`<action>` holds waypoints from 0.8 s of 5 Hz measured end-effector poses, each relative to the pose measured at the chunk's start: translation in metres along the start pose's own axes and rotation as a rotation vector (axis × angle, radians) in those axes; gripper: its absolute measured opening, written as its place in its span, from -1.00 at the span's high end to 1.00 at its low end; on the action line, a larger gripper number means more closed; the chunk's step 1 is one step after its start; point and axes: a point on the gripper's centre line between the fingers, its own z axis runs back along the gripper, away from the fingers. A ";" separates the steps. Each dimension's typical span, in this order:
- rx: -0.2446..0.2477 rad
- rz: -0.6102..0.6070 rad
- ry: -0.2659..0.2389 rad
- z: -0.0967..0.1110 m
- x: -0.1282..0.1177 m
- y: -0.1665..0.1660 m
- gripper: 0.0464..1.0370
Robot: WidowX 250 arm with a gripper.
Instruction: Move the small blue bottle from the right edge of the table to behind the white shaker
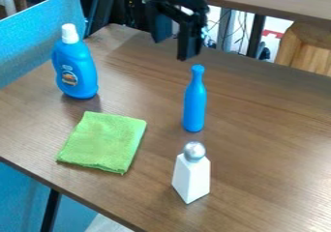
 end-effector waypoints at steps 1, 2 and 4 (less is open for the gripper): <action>-0.032 0.018 -0.040 0.020 -0.045 -0.018 -0.93; 0.000 0.043 0.018 0.011 -0.069 -0.016 -0.93; 0.001 0.087 0.097 -0.007 -0.097 0.014 -0.93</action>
